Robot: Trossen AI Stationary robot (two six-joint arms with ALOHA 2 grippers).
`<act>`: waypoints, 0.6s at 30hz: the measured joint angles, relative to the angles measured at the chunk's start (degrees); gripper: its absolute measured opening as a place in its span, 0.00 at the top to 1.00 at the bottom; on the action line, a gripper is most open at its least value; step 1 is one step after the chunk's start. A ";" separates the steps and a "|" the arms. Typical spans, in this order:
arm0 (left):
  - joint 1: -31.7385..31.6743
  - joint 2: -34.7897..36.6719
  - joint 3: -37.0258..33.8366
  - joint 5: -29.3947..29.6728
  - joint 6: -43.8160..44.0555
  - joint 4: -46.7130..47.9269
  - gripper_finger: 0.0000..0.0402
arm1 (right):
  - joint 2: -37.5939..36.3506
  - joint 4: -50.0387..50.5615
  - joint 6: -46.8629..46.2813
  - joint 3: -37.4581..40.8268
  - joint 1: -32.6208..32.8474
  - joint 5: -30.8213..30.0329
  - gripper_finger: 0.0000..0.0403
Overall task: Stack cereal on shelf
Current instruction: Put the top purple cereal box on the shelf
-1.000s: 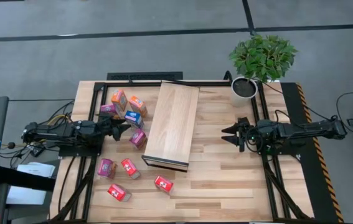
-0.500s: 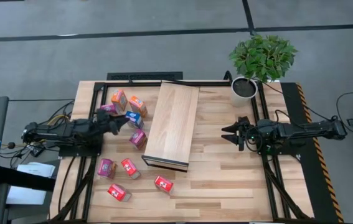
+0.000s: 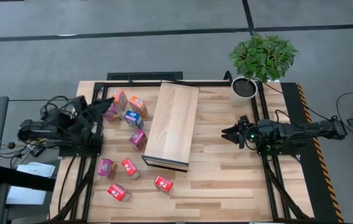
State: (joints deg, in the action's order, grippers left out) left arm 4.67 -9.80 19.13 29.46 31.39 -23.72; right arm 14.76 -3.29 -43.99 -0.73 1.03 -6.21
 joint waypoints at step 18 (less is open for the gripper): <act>-0.36 -32.22 53.40 7.93 0.31 77.35 0.20 | 0.00 -0.59 -13.18 -0.07 0.01 -1.11 0.39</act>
State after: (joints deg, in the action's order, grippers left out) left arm 4.32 -42.02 72.53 37.39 31.70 53.63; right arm 14.76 -3.88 -57.17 -0.80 1.04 -7.32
